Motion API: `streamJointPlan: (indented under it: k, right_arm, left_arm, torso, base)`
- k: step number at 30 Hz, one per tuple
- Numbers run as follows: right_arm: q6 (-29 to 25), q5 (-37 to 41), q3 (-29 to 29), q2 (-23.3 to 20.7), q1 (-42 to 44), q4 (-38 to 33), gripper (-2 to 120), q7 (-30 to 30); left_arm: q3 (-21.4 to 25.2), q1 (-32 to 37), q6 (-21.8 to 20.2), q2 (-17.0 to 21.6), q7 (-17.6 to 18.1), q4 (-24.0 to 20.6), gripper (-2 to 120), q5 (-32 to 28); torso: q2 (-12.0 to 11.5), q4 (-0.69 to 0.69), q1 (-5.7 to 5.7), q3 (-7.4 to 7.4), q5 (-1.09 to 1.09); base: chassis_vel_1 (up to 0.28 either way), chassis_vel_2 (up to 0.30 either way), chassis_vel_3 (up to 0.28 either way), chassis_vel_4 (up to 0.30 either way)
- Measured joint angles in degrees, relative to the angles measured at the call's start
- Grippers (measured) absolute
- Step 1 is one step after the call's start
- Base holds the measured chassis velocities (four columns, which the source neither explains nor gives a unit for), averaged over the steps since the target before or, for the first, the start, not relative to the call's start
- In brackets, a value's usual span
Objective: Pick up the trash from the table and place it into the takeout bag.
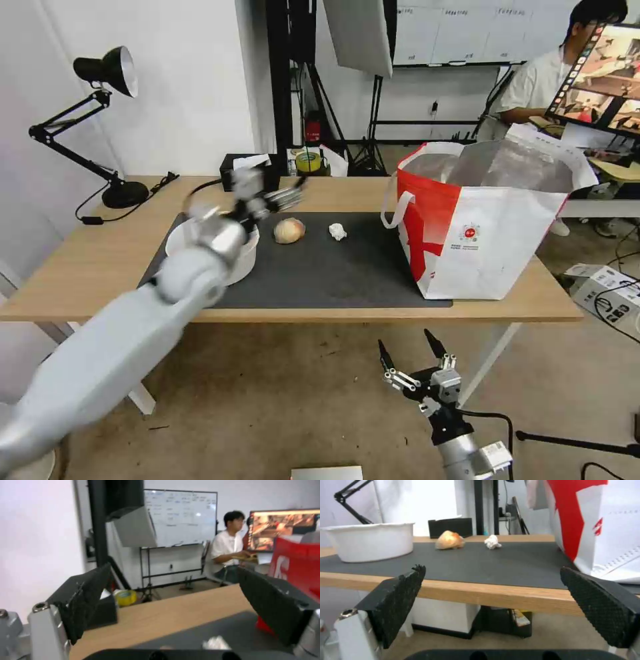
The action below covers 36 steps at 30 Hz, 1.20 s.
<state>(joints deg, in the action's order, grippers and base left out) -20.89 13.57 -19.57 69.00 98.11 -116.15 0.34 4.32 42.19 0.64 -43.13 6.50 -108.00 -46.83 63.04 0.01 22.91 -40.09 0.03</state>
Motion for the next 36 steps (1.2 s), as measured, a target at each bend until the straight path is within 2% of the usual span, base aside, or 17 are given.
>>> streamJointPlan:
  k: [1,2,3,5,6,7,8,10,11,14,15,17,19,21,25,36]
  right_arm:
    - [0.0,-0.1,0.1,-0.1,0.0,0.0,100,0.0]
    - [0.1,-0.1,0.0,-0.2,0.1,-0.1,100,0.1]
    - [0.1,-0.1,0.0,-0.2,0.1,-0.1,100,0.1]
    - [0.2,-0.3,0.0,-0.2,0.1,-0.3,100,0.4]
    - [0.2,-0.4,0.2,-0.3,0.2,-0.4,100,0.8]
    - [0.2,-0.4,0.4,-0.3,0.2,-0.4,100,1.0]
    - [0.2,-0.4,0.4,-0.3,0.2,-0.4,100,1.0]
    - [0.2,-0.5,0.5,-0.4,0.4,-0.4,100,1.4]
    - [0.2,-0.5,0.5,-0.4,0.4,-0.4,100,1.4]
    - [0.1,-0.6,0.3,-0.7,0.9,-0.2,100,1.8]
    - [0.1,-0.6,0.3,-0.7,0.9,-0.2,100,1.8]
    - [-1.1,-0.6,-1.4,-0.5,2.6,-0.4,100,2.1]
    - [-2.5,-0.6,-3.9,0.5,4.8,-1.0,100,2.1]
    - [-2.8,-0.5,-4.6,0.8,5.2,-1.3,100,2.1]
    - [-3.0,-0.5,-5.6,1.4,5.3,-1.8,100,2.1]
    - [-2.8,0.8,-5.9,1.8,5.0,-1.2,100,1.1]
  left_arm:
    - [2.4,3.8,0.5,0.9,-0.6,-1.0,100,0.9]
    - [5.6,8.5,1.2,1.5,-1.0,-2.1,100,3.0]
    - [5.6,8.5,1.2,1.5,-1.0,-2.1,100,3.0]
    - [11.6,15.7,2.6,1.2,-2.0,-3.8,100,8.5]
    - [17.7,22.4,3.3,0.0,-2.4,-5.7,100,11.6]
    - [21.6,27.2,3.7,-1.2,-2.8,-7.0,100,12.9]
    - [21.6,27.2,3.7,-1.2,-2.8,-7.0,100,12.9]
    - [28.7,37.9,5.6,-4.8,-4.5,-8.5,100,16.1]
    - [28.7,37.9,5.6,-4.8,-4.5,-8.5,100,16.1]
    - [36.3,49.1,9.2,-10.7,-6.7,-9.8,100,19.7]
    - [36.3,49.1,9.2,-10.7,-6.7,-9.8,100,19.7]
    - [37.9,53.2,10.8,-13.0,-7.4,-10.1,100,20.3]
    - [37.2,54.2,11.7,-13.5,-7.9,-9.7,100,20.5]
    - [37.1,54.9,12.0,-14.1,-8.1,-9.7,100,20.5]
    - [37.1,57.0,12.4,-16.2,-8.5,-9.5,100,20.6]
    - [35.4,59.3,14.7,-19.3,-9.3,-5.8,100,22.3]
  torso:
    - [0.0,0.03,0.0,0.0,-0.01]
    - [0.0,-0.01,0.0,0.0,-0.08]
    - [0.0,-0.01,0.0,0.0,-0.08]
    - [0.0,-0.03,0.0,-0.01,-0.02]
    - [0.0,-0.02,0.0,0.0,-0.04]
    - [0.0,-0.03,0.0,0.0,-0.01]
    - [0.0,-0.03,0.0,0.0,-0.01]
    - [0.0,0.01,0.0,0.0,-0.07]
    - [0.0,0.01,0.0,0.0,-0.07]
    - [0.0,0.02,0.0,0.0,-0.04]
    - [0.0,0.02,0.0,0.0,-0.04]
    - [0.0,0.03,-0.01,0.0,-0.01]
    - [0.0,-0.06,-0.01,0.0,-0.03]
    - [0.0,-0.08,0.0,-0.01,-0.04]
    - [0.0,0.0,0.0,-0.01,-0.02]
    - [0.0,-0.01,0.0,-0.01,-0.03]
  base:
    - [0.0,0.0,0.0,0.0]
    - [0.0,0.0,0.0,0.0]
    - [0.0,0.0,0.0,0.0]
    - [0.0,0.0,0.0,0.0]
    - [0.0,0.0,0.0,0.0]
    - [0.0,0.0,0.0,0.0]
    - [0.0,0.0,0.0,0.0]
    - [0.0,0.0,0.0,0.0]
    - [0.0,0.0,0.0,0.0]
    - [0.0,0.0,0.0,0.0]
    - [0.0,0.0,0.0,0.0]
    - [0.0,0.0,0.0,0.0]
    - [0.0,0.0,0.0,0.0]
    - [0.0,0.0,0.0,0.0]
    - [0.0,0.0,0.0,0.0]
    - [0.0,0.0,0.0,0.0]
